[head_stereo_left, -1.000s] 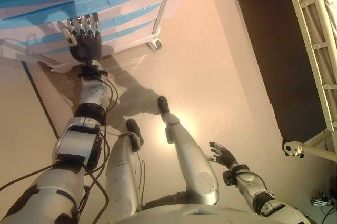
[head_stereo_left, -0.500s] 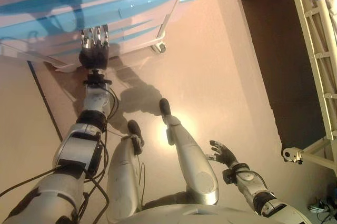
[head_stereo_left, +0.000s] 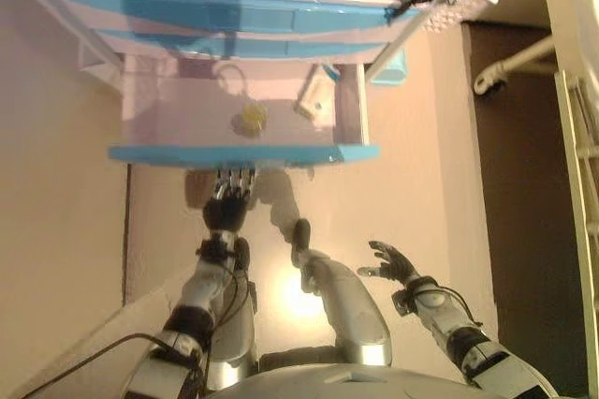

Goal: Open the drawer and pick up the medicine

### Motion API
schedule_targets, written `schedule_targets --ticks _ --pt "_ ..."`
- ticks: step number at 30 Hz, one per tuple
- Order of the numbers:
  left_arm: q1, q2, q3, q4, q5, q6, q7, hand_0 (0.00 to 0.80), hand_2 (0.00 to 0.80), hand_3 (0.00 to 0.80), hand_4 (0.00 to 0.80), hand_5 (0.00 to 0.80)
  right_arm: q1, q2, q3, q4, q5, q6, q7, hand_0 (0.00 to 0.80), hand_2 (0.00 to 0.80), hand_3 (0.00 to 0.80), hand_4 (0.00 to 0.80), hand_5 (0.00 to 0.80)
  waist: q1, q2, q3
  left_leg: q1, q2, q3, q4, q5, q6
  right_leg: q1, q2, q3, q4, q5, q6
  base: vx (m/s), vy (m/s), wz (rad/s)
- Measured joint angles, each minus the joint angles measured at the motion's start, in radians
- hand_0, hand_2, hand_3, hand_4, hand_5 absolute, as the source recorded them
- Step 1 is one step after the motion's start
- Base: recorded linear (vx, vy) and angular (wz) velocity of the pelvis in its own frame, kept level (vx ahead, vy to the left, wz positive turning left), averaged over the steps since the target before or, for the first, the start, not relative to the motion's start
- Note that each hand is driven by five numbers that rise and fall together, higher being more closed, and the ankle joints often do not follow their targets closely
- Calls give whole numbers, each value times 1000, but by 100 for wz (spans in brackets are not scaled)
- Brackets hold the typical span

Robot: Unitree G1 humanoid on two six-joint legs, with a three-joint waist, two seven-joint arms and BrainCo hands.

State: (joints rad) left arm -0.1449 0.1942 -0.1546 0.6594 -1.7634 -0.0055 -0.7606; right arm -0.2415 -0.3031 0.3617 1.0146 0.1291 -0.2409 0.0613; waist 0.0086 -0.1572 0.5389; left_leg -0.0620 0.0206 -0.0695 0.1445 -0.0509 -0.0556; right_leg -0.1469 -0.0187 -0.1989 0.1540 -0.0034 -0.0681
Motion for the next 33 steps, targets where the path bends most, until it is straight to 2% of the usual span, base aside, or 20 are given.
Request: schedule_targets --ticks 3,6,8,11,14,17,18,21,23,24,25,26,29,33 --pt "49 0 17 74 -1 54 -81 800 800 800 800 800 -34 -3 -36 6 -33 18 21 0 0 0 0 0 41 10 -2 31 22 -38 -31 26 -27 43 21 -35 -24 -2 -13 -40 -71 42" --pt "30 -23 47 156 -5 116 -100 800 800 800 800 800 -59 -15 -79 45 -46 28 50 0 0 0 0 0 68 42 -7 32 34 -71 -53 54 -43 59 29 -75 -35 -10 -20 -20 -43 47" --pt "9 -54 112 226 -10 141 -120 800 800 800 800 800 -69 -27 -85 62 -67 28 68 0 0 0 0 0 75 72 -20 33 43 -81 -65 55 -46 68 34 -89 -34 -13 -24 32 -10 16" --pt "-15 -95 151 332 1 159 -120 800 800 800 800 800 -65 -41 -98 74 -80 28 83 0 0 0 0 0 76 130 -58 32 47 -96 -69 66 -57 74 39 -110 -38 -15 -29 40 9 16" --pt "-35 -150 233 422 79 159 -89 800 800 800 800 800 -42 -46 -114 113 -84 29 91 0 0 0 0 0 78 190 -100 28 42 -102 -67 94 -63 107 37 -152 -74 -13 -32 40 20 46" --pt "-37 -170 299 458 150 159 -26 800 800 800 800 800 -14 -47 -122 159 -120 34 98 0 0 0 0 0 98 204 -150 7 21 -100 -65 138 -69 120 23 -179 -114 -11 -46 33 53 43" --pt "-36 -174 318 466 170 159 -9 800 800 800 800 800 4 -47 -129 163 -122 35 98 0 0 0 0 0 104 206 -166 0 19 -100 -61 139 -69 123 23 -182 -120 -10 -58 40 55 13" --pt "-36 -174 365 487 253 159 31 800 800 800 800 800 42 -51 -156 170 -124 35 95 0 0 0 0 0 106 221 -176 3 6 -99 -49 142 -66 155 22 -201 -138 -9 -60 35 48 13" --pt "-15 -162 372 501 344 153 38 800 800 800 800 800 51 -54 -166 198 -153 34 95 0 0 0 0 0 121 226 -193 -2 -3 -100 -45 143 -66 157 20 -195 -143 -8 -57 41 30 -6" --pt "6 -160 372 505 385 149 39 483 483 483 483 483 64 -58 -166 211 -160 34 95 0 0 0 0 0 127 228 -205 -2 -6 -100 -45 143 -66 159 18 -194 -144 -8 -53 56 24 -1" --pt "29 -159 375 502 441 129 54 402 402 402 402 402 88 -62 -167 228 -168 34 95 0 0 0 0 0 128 231 -221 0 -11 -101 -46 143 -66 164 15 -199 -148 -11 -48 72 29 18" --pt "40 -149 388 513 508 97 83 0 0 0 0 0 109 -64 -169 242 -172 34 94 0 0 0 0 0 131 235 -235 4 -15 -101 -48 143 -66 173 14 -203 -151 -14 -43 64 26 20" --pt "120 -66 419 577 658 -24 194 0 0 0 0 0 150 -66 -171 264 -192 27 90 0 0 0 0 0 136 237 -275 33 -22 -99 -58 143 -66 192 6 -196 -158 -22 -31 72 39 0" --pt "241 35 414 595 821 -121 355 0 0 0 0 0 169 -69 -193 271 -232 15 60 0 0 0 0 0 129 242 -311 54 -19 -89 -89 139 -61 191 6 -187 -154 -28 -23 74 28 -5"
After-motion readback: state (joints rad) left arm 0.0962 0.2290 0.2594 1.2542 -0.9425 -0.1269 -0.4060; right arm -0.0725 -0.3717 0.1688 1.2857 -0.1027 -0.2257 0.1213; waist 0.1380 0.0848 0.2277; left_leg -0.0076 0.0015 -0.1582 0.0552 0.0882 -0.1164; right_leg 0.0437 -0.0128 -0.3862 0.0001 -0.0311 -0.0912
